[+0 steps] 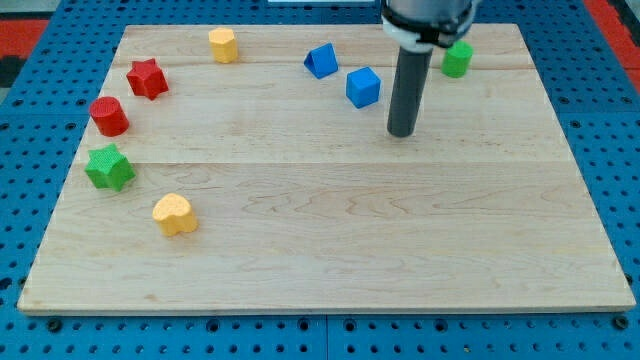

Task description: Place the blue cube diagonal to the right of the green star

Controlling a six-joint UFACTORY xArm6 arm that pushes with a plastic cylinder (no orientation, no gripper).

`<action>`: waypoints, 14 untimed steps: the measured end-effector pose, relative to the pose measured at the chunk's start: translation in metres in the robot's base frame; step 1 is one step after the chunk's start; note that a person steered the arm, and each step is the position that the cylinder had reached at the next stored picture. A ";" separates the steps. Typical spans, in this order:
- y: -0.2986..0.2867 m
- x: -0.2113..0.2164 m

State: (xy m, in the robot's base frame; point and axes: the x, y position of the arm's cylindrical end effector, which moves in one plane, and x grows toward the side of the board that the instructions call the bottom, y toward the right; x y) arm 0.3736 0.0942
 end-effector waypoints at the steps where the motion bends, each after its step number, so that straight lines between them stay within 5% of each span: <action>1: 0.024 -0.039; 3: -0.021 -0.086; 4: -0.070 -0.066; 9: -0.090 0.089; 14: -0.071 0.104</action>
State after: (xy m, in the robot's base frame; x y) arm 0.4772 0.0230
